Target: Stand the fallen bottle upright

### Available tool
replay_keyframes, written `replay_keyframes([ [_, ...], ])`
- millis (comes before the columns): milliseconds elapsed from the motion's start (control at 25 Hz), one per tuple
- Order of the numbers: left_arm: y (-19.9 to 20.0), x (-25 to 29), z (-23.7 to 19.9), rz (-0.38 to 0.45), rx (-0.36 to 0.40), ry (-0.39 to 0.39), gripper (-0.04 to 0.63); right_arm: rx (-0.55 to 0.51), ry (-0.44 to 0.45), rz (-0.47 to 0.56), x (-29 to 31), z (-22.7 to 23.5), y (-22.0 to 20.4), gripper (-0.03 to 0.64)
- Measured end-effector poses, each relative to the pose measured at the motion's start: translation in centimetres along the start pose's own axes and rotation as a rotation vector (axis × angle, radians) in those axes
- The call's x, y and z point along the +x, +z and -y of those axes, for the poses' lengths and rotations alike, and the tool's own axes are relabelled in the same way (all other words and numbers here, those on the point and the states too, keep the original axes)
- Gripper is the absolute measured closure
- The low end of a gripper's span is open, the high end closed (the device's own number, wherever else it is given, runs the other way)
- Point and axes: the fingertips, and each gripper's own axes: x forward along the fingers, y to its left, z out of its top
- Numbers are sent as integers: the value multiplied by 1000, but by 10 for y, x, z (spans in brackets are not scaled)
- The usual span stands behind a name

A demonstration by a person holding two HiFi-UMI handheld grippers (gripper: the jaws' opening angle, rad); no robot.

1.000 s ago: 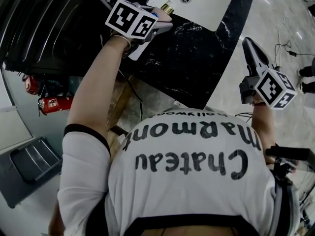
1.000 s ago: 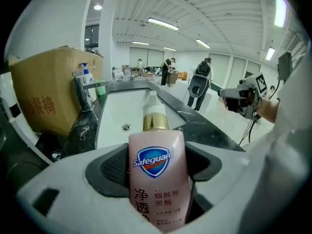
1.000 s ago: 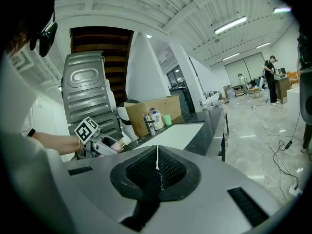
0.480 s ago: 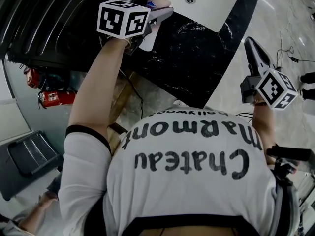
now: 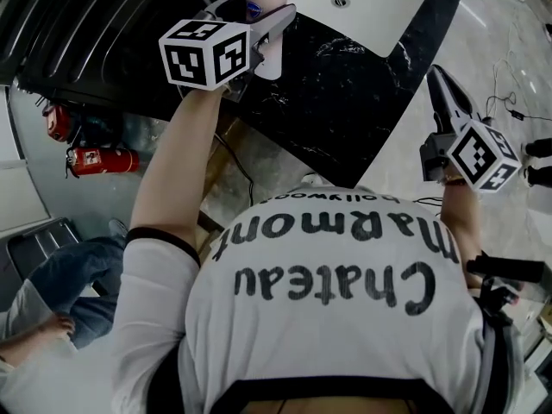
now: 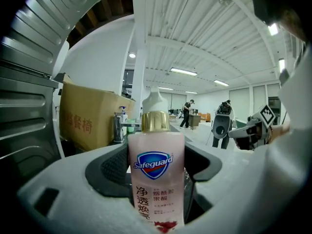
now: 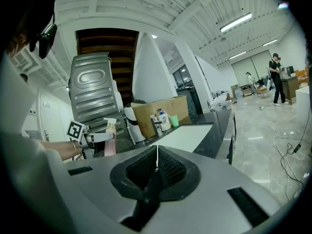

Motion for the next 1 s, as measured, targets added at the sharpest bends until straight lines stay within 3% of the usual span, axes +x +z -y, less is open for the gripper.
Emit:
replay_keyframes([
  [480,-4,-29,3,82,-5,61,249,-27,35,10,-9,-14,6,603],
  [1000,-10,-42,9,71,-2,95,250,-20,27,14,-32,-12,3,603],
])
